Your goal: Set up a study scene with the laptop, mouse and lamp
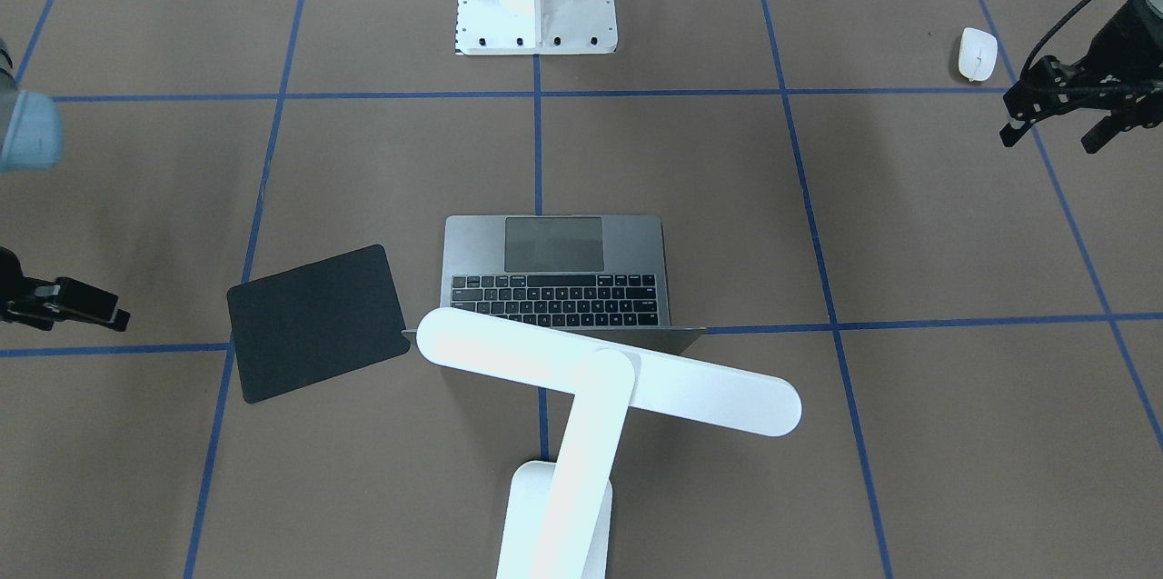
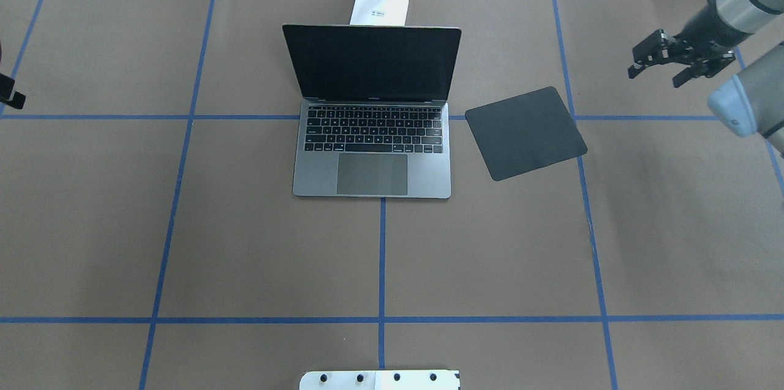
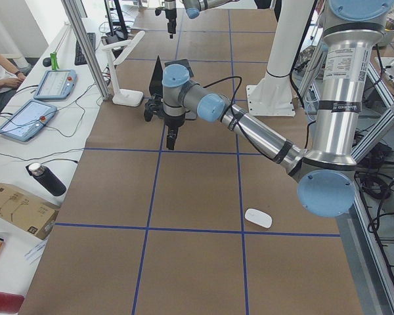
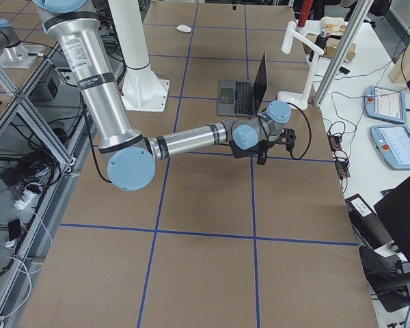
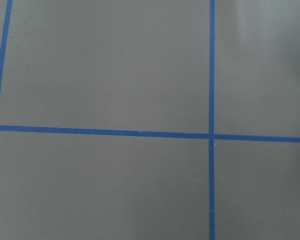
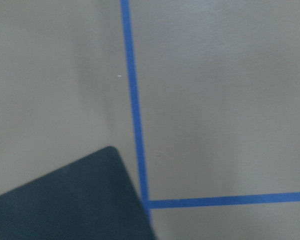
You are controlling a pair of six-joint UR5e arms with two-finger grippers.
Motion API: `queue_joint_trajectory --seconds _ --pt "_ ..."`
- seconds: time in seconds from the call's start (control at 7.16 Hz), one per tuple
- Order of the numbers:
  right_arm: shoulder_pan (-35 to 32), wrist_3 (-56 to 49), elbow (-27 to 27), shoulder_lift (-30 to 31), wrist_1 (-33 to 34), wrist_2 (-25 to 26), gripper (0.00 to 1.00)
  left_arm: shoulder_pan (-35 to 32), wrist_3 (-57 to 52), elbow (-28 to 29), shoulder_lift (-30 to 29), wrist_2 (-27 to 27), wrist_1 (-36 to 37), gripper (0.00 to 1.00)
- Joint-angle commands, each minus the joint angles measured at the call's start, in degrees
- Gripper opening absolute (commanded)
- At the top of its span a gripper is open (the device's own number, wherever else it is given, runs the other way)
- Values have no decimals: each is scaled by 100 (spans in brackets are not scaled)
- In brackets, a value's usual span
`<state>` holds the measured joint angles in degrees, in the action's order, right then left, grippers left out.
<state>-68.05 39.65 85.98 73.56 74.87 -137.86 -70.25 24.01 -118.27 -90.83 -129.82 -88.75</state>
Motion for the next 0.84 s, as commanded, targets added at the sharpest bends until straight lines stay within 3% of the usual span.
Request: queue_joint_trajectory --seconds 0.0,0.14,0.28,0.7 --pt "-305 -788 784 1051 1 232 99 2 -538 75 1384 35 -1433 99" --pt "-358 -914 1032 1343 1 285 99 11 -477 389 2088 27 -2670 100" --pt "-349 -915 1139 1398 1 321 99 29 -485 697 2417 35 -3361 100" --pt "-341 -906 1201 1398 1 506 99 949 -706 770 3244 27 -3997 100"
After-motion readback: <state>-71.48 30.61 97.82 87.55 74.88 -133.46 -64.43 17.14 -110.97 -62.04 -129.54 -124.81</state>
